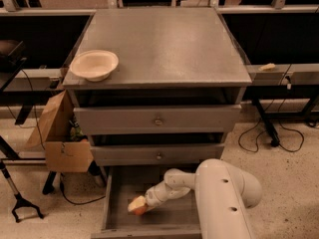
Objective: Place apple into bottom drawer
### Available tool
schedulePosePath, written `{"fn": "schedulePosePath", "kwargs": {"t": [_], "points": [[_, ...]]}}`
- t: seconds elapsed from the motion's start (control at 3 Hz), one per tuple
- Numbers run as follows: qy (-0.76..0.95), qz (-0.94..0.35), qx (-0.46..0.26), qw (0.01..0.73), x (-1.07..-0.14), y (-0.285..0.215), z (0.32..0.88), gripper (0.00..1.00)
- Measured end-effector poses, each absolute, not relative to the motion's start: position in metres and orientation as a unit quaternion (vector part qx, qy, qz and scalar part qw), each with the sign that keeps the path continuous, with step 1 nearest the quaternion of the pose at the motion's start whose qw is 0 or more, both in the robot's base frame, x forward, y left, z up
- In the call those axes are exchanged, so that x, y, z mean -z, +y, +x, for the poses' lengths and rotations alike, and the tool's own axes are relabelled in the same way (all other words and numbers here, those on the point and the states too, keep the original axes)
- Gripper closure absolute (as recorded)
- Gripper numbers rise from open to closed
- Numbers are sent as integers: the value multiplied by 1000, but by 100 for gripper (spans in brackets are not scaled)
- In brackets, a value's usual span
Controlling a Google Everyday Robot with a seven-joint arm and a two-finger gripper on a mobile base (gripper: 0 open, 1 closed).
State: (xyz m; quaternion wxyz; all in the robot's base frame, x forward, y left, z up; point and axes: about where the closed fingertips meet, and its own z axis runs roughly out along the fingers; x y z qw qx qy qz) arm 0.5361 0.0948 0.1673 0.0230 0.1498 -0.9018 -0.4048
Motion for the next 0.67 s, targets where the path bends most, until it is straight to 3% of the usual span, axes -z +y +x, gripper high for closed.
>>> {"fn": "schedulePosePath", "kwargs": {"t": [0.33, 0.67], "points": [[-902, 150, 405, 23, -167, 95, 536, 0], [-902, 150, 405, 23, -167, 95, 536, 0]]}}
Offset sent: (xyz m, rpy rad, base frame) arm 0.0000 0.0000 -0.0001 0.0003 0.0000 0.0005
